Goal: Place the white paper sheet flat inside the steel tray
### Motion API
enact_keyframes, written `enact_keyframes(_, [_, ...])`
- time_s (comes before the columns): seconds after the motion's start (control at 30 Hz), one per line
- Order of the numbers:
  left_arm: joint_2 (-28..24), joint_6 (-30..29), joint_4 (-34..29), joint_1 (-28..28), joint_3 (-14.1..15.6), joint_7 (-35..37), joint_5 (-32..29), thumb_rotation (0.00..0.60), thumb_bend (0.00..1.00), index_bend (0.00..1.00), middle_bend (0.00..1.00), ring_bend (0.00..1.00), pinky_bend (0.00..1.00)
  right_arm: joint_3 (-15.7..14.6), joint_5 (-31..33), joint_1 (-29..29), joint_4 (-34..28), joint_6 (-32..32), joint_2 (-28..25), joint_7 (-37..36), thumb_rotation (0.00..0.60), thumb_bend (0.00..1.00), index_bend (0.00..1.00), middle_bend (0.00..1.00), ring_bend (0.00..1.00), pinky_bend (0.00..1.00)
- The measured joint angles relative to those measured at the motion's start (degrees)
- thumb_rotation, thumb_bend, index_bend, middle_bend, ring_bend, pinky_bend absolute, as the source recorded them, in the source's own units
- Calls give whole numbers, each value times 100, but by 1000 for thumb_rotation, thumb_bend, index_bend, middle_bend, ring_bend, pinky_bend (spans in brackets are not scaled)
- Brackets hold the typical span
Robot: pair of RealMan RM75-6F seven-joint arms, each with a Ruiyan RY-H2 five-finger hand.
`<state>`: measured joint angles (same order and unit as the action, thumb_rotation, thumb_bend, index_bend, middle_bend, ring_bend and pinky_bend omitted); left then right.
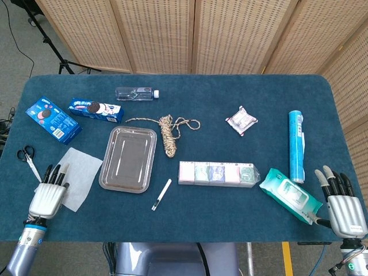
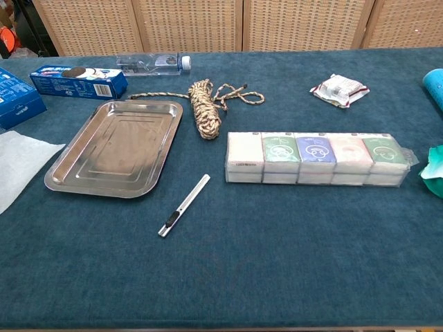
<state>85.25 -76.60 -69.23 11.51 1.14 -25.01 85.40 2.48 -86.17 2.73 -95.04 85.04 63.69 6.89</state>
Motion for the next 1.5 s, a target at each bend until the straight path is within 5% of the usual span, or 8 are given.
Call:
enact_keyframes(0.8, [-317,-695,-673,116,-726,124,-159,600,415,823,0,0,0,-8,-5,7,-16,-17,-1,22,600,0,0,0,0,0])
enact_keyframes(1.5, [96,-734,-939,799,-1389,-36,-246,600,415,833,0,0,0,2,18,10,-15,-27,-13,-3,600,0,0,0,0,0])
